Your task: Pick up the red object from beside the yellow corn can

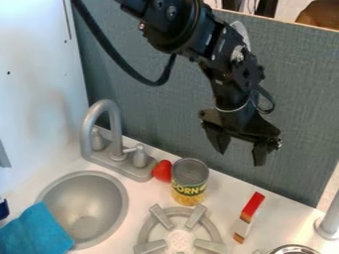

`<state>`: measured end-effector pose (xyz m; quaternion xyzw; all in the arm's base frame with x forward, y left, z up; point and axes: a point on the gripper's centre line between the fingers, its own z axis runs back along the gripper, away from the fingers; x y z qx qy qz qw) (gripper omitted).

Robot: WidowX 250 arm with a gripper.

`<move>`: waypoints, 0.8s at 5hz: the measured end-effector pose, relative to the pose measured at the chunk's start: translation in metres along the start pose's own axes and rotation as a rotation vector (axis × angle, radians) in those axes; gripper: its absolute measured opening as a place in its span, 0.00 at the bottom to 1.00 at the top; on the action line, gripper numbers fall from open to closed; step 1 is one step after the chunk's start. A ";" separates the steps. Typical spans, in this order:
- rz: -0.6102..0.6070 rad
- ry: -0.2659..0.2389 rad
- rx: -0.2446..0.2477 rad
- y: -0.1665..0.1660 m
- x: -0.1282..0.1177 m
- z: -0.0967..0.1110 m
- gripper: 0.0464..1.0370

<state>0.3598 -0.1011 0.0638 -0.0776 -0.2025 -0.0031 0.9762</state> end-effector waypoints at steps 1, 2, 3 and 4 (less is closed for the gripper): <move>0.010 0.042 0.007 0.002 -0.008 -0.011 0.96; 0.220 0.139 -0.034 0.022 0.004 -0.030 0.96; 0.425 0.187 -0.025 0.049 0.017 -0.035 0.96; 0.599 0.222 0.026 0.055 0.021 -0.053 0.96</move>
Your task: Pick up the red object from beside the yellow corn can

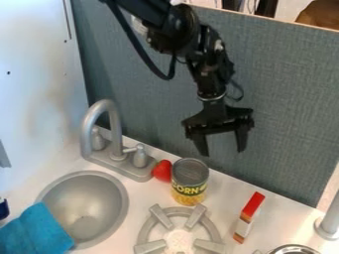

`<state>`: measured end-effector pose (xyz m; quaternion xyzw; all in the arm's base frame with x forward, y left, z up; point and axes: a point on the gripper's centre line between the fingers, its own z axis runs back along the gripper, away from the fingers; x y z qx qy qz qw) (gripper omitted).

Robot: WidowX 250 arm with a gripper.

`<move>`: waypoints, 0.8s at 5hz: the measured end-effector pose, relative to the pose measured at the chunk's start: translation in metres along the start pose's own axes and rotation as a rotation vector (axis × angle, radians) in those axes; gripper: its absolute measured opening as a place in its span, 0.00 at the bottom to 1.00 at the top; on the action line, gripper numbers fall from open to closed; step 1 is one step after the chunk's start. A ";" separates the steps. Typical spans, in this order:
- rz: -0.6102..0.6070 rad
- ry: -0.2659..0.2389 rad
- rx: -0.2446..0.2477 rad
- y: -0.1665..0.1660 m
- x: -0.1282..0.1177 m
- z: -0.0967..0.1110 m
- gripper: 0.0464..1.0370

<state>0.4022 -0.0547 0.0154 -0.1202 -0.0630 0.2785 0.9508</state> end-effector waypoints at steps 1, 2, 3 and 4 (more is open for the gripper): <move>0.136 -0.048 0.079 0.004 0.005 -0.005 0.96; 0.317 -0.265 0.210 0.003 0.004 -0.007 0.96; 0.462 -0.334 0.257 0.014 0.003 -0.007 0.96; 0.558 -0.393 0.274 0.031 0.011 -0.007 0.96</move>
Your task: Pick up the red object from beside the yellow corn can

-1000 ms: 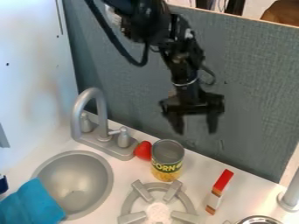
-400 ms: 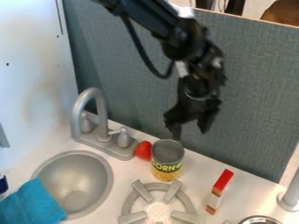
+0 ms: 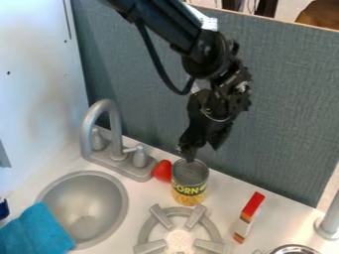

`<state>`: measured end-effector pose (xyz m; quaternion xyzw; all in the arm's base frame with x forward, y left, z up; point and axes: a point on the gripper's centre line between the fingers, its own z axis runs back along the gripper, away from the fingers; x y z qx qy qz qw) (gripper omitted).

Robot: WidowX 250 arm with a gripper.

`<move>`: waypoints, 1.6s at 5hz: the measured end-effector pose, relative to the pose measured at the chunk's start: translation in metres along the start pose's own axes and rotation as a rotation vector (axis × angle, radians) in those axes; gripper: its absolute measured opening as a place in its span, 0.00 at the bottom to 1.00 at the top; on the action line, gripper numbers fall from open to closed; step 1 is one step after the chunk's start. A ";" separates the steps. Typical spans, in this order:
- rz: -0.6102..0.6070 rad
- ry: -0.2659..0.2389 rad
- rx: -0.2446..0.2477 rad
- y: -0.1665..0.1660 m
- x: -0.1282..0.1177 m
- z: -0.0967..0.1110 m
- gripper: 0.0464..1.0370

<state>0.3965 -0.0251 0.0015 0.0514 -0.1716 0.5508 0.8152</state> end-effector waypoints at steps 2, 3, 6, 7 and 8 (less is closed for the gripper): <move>0.216 0.002 0.036 0.018 0.025 -0.013 0.96; 0.265 0.030 0.022 0.012 0.040 -0.010 0.96; 0.256 0.112 0.072 0.004 0.045 -0.051 0.96; 0.277 0.137 0.110 0.005 0.048 -0.058 0.96; 0.282 0.140 0.143 0.006 0.046 -0.066 0.96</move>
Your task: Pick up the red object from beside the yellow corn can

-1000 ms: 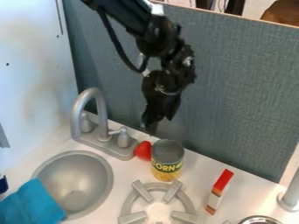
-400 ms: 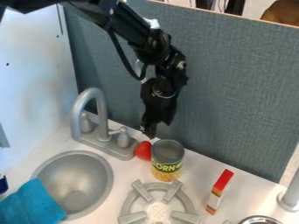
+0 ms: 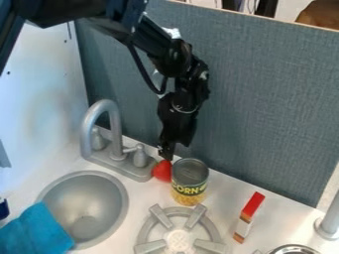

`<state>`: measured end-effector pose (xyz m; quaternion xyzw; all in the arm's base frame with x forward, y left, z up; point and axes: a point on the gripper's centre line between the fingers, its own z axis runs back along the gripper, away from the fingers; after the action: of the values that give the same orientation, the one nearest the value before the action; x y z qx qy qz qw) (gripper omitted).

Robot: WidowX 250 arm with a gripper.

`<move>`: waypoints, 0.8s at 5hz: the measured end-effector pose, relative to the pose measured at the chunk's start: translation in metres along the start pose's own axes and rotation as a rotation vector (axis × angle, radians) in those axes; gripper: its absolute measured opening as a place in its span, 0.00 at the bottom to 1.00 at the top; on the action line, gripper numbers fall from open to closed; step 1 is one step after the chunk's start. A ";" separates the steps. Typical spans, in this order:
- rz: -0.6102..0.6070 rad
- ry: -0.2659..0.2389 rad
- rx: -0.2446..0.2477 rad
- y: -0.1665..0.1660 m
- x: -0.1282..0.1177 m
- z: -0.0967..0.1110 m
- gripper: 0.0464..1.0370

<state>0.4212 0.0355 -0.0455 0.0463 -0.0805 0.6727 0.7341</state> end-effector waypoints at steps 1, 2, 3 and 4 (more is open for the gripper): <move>0.011 -0.003 0.025 -0.002 0.000 -0.007 0.96; 0.019 -0.005 0.069 0.001 -0.002 -0.018 0.96; 0.017 -0.017 0.093 -0.001 -0.001 -0.022 0.96; 0.004 -0.016 0.123 0.002 0.000 -0.025 0.96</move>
<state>0.4205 0.0398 -0.0706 0.0963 -0.0451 0.6775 0.7278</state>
